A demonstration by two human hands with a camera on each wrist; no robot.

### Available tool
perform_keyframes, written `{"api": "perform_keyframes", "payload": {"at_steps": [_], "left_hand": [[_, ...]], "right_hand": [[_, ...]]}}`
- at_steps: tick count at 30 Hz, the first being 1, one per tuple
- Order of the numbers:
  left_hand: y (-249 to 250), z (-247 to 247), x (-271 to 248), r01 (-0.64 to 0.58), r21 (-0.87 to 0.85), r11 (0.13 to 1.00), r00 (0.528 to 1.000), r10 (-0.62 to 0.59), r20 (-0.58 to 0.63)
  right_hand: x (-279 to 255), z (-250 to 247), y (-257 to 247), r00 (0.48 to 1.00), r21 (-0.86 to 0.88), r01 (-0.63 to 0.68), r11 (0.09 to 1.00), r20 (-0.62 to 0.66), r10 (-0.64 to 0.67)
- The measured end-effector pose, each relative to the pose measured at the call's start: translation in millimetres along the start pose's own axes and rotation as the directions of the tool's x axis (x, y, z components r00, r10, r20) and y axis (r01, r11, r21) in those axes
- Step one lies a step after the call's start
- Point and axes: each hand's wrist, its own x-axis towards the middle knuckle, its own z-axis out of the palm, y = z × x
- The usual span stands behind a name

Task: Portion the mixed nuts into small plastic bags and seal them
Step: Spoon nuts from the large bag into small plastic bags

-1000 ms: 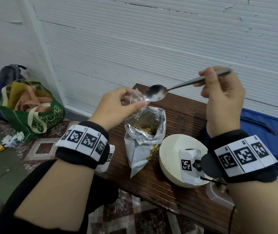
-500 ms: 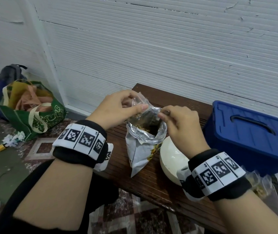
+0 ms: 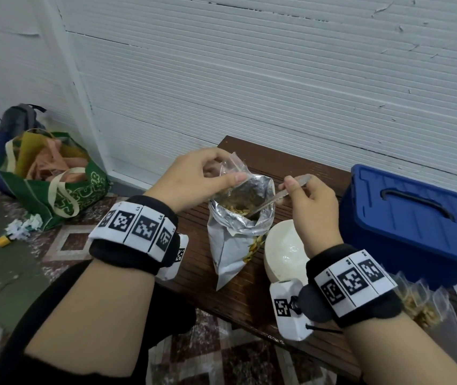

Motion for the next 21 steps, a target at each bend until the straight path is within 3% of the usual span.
{"api": "perform_keyframes", "payload": {"at_steps": [6,21], "left_hand": [[4.2,-3.7,-1.3,-0.003,-0.056,0.998,1.000,0.002,-0.014],[2.0,-6.1,-1.5,0.001,0.053,0.999,0.998,-0.004,0.058]], "right_hand": [[10.5,-10.4,-1.7,0.979,0.064,-0.155,0.986,-0.124,0.162],[41.4,-43.6,-28.6,0.962,0.111,-0.087,0.990,-0.248,0.112]]}}
